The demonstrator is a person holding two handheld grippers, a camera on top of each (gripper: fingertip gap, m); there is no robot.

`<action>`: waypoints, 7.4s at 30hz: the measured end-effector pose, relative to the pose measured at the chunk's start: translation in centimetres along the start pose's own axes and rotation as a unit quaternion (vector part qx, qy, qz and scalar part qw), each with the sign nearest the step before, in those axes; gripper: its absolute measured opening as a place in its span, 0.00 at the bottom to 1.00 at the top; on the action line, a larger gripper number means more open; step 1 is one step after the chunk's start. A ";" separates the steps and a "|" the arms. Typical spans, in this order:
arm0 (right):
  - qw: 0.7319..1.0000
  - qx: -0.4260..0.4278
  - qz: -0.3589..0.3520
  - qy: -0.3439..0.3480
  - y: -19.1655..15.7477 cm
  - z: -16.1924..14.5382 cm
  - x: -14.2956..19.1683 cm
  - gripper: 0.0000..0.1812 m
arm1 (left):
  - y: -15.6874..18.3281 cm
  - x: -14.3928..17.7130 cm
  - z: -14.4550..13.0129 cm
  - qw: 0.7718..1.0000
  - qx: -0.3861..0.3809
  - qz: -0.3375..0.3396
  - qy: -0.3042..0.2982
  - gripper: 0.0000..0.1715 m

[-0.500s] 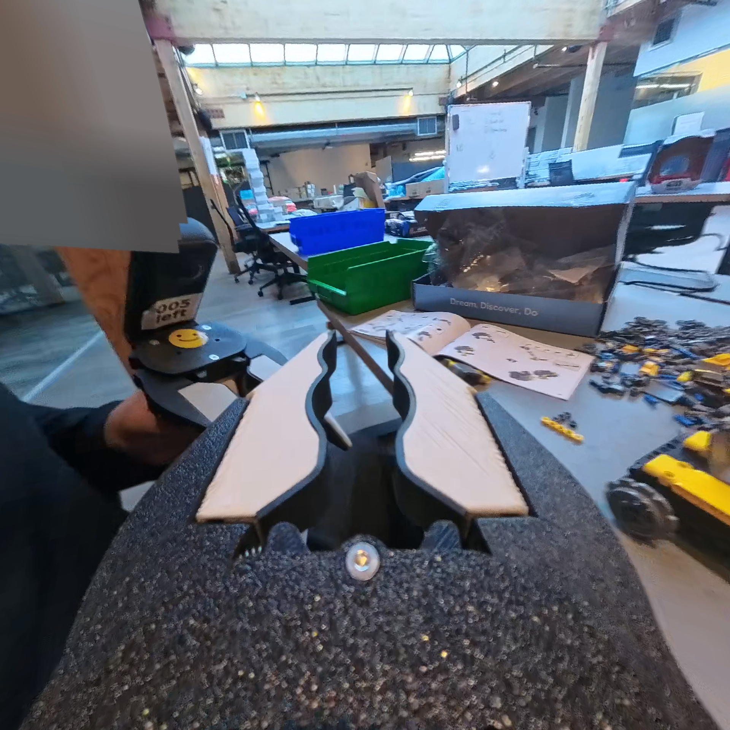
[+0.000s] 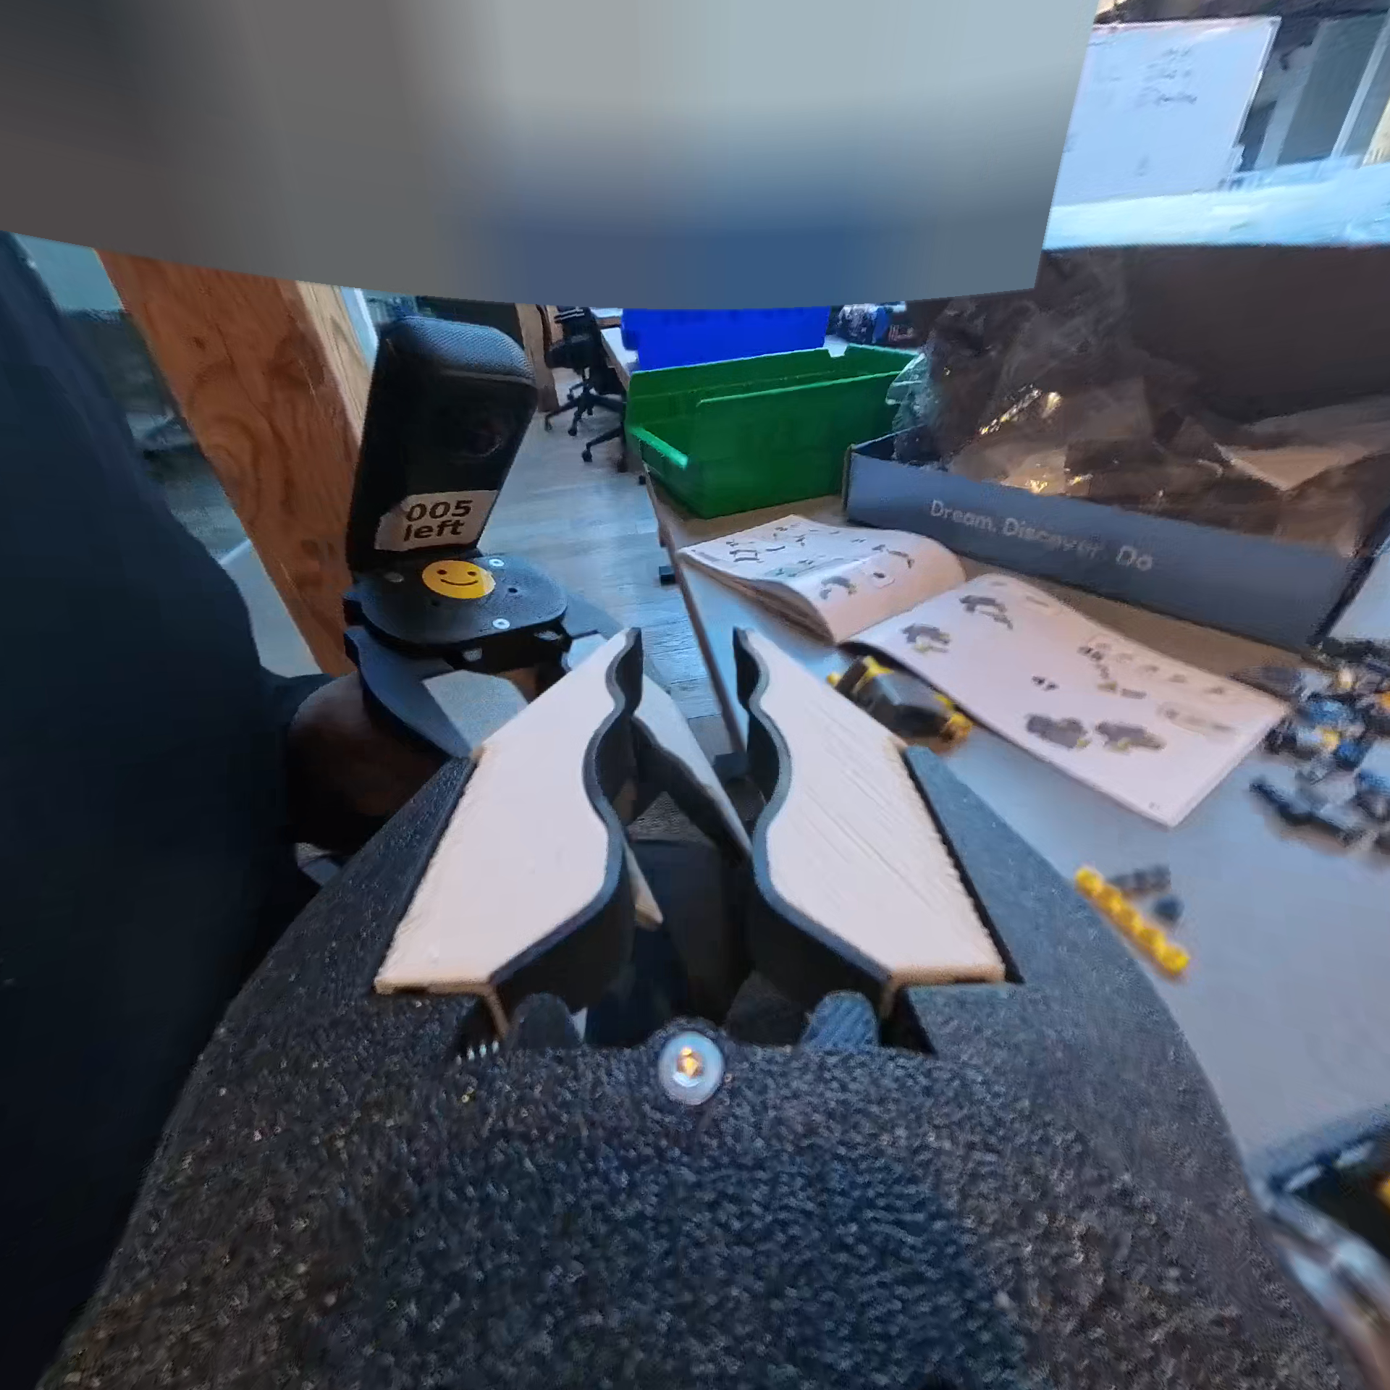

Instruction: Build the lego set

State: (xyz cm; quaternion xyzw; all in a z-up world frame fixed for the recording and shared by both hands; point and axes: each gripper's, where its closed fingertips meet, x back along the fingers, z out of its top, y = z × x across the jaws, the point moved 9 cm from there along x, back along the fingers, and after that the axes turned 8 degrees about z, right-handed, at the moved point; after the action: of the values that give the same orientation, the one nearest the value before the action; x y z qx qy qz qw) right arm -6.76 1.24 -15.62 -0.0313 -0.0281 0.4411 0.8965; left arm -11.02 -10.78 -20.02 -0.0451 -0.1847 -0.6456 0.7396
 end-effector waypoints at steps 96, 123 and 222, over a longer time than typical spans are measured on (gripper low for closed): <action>0.993 -0.023 -0.016 -0.117 4.9 -4.0 -1.8 0.05 | -13.6 2.5 2.3 0.990 -0.119 -0.081 -0.001 0.20; 0.989 -0.100 0.024 -0.103 5.9 -3.8 -1.8 0.00 | -13.9 2.7 2.3 0.987 -0.087 -0.122 0.049 0.07; 0.968 -0.150 -0.108 -0.167 7.9 -4.3 -6.6 0.19 | -16.1 4.7 1.1 0.996 -0.079 -0.041 -0.009 0.13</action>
State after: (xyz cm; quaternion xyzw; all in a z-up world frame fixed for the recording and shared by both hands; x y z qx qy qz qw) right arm -16.66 0.70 -20.73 -0.0883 -0.2471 0.3309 0.9065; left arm -26.44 -17.46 -20.16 -0.1017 -0.1409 -0.6877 0.7049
